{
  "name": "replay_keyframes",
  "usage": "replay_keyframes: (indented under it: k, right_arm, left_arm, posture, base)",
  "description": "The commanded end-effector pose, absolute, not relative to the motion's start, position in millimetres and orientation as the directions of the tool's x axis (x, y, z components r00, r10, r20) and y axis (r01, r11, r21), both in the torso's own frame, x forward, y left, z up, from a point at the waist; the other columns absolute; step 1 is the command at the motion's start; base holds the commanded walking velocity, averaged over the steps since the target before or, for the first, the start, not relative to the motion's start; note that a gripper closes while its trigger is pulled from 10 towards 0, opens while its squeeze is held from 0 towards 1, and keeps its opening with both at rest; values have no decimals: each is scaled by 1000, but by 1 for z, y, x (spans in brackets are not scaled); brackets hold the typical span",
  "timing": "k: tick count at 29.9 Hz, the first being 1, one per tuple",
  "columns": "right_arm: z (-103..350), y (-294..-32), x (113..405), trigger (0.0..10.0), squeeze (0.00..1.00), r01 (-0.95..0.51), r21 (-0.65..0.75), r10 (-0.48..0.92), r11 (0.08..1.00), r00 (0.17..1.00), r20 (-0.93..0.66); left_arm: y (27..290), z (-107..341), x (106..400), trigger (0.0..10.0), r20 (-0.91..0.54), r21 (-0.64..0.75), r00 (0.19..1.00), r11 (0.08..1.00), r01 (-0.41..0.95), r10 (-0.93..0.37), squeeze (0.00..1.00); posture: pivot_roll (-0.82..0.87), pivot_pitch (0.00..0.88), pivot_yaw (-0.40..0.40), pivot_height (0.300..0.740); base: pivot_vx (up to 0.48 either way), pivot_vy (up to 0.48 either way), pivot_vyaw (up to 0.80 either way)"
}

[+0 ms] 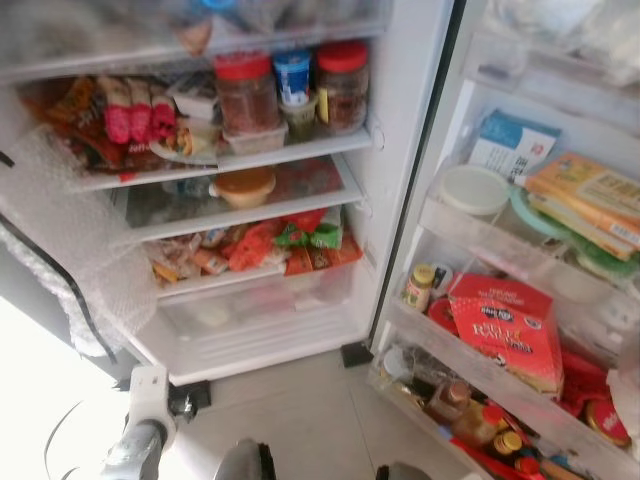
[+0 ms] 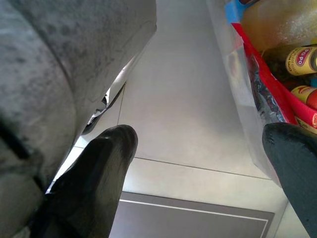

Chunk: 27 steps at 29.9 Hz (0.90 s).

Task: Restocking fridge

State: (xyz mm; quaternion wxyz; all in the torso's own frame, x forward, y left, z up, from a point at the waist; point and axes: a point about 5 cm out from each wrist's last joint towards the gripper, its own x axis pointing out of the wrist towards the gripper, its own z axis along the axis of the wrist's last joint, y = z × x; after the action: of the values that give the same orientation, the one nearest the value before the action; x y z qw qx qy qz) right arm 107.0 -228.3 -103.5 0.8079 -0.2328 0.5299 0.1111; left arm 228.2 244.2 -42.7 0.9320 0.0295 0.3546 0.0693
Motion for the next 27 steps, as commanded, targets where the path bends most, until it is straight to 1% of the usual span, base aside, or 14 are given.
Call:
replay_keyframes:
  k: [1,4,7,9,11,13,19,27]
  right_arm:
    - [-109,-212,97,10000,0,-466,-196,-9,863,374,-927]
    - [-109,-212,96,10000,0,-465,-196,-10,863,374,-927]
    - [-109,-213,96,10000,0,-456,-197,-12,868,378,-926]
    - [-110,-213,95,10000,0,-457,-195,-10,868,377,-926]
    - [-110,-213,95,10000,0,-461,-194,-10,866,374,-928]
    - [-110,-212,94,10000,0,-460,-192,-8,867,373,-928]
    - [-110,-212,94,10000,0,-458,-191,-8,869,372,-928]
    - [-110,-211,94,10000,0,-452,-190,-8,871,374,-927]
  left_arm:
    - [239,-53,218,10000,-720,128,679,990,-67,139,0]
    - [235,-56,216,10000,-737,133,662,990,-53,135,0]
    - [232,-56,217,10000,-735,116,666,992,-58,125,0]
    - [229,-57,218,10000,-738,104,669,994,-27,95,0]
    - [229,-58,216,10000,-742,110,664,994,-17,94,0]
    - [234,-59,211,10000,-751,110,652,993,-41,110,0]
    - [245,-64,198,10000,-775,124,618,991,-55,132,0]
    - [250,-70,184,10000,-800,130,584,990,-58,139,0]
  posture:
    - [-70,98,38,658]
    - [-74,95,37,658]
    - [-75,95,36,658]
    - [-73,93,37,658]
    - [-73,90,36,658]
    - [-73,89,39,658]
    - [-76,69,43,658]
    - [-80,43,47,658]
  base:
    - [0,0,0]
    - [0,243,0]
    - [0,440,0]
    - [0,441,0]
    - [0,442,0]
    - [0,442,0]
    - [0,442,0]
    - [0,441,0]
